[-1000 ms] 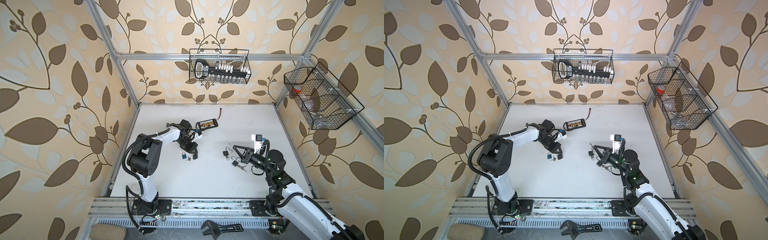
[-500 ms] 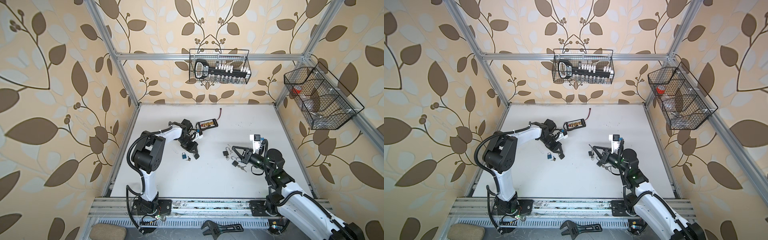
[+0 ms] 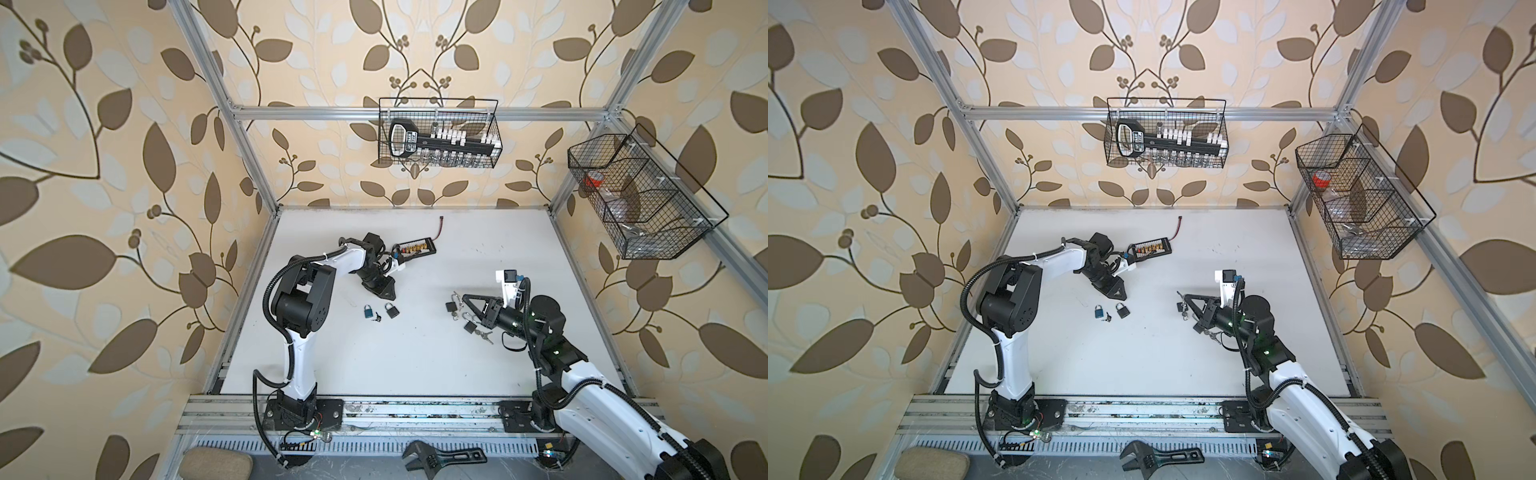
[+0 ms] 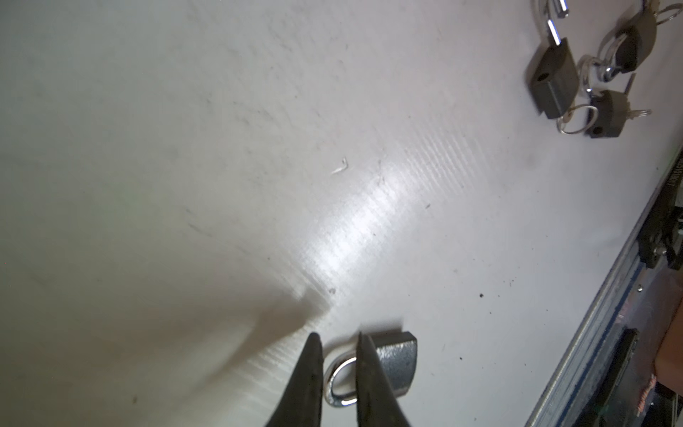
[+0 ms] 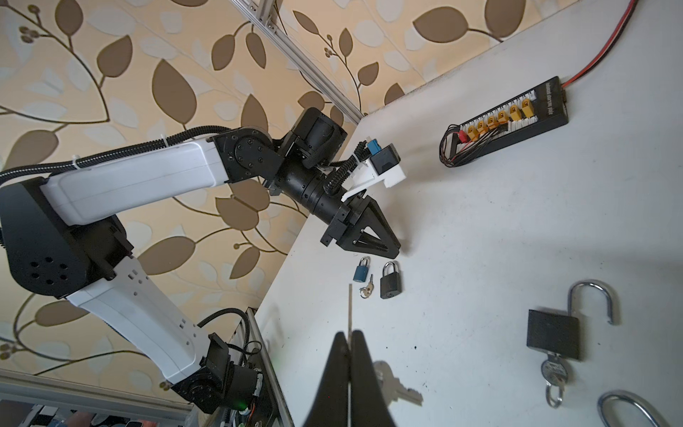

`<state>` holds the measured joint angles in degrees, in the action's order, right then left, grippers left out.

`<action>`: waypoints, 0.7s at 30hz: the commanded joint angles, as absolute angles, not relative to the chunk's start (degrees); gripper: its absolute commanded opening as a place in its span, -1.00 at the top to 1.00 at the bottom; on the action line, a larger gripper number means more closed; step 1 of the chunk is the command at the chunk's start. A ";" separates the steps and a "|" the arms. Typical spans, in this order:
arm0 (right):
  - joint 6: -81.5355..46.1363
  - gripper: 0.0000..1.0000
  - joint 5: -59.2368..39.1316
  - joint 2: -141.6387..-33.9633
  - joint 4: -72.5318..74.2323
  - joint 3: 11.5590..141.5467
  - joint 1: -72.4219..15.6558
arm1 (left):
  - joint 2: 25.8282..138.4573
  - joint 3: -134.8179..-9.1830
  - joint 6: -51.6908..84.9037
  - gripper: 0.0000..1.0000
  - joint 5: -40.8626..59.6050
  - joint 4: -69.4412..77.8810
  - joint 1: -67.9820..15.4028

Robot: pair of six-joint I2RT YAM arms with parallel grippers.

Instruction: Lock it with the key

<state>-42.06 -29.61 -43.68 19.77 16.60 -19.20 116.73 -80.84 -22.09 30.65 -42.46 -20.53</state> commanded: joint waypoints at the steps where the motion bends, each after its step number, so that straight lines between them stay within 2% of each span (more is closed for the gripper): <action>1: -39.28 1.00 -29.52 -43.97 17.13 19.43 -19.18 | 116.96 -83.54 -23.31 0.63 32.79 -44.53 -20.22; 5: -32.02 1.00 -24.67 -46.08 8.22 23.43 -23.00 | 112.49 -83.50 -18.65 0.56 33.36 -40.76 -20.21; 11: -26.67 1.00 -4.97 -51.92 3.95 27.77 -38.76 | 99.70 -79.20 -4.20 0.38 26.36 -31.21 -19.95; 12: -26.70 1.00 -1.92 -54.08 4.45 28.21 -41.73 | 97.41 -77.95 -1.86 0.25 25.81 -29.83 -19.95; 15: -29.57 1.00 4.42 -60.67 7.73 29.22 -47.71 | 89.48 -71.68 4.06 0.05 25.02 -23.97 -19.89; 21: -38.24 1.00 7.44 -74.92 19.68 31.17 -53.15 | 73.65 -58.42 13.97 -0.32 19.50 -17.60 -19.86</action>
<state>-33.45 2.11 -70.19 12.73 28.36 -51.44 78.39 -63.13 6.26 23.83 -21.74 -20.18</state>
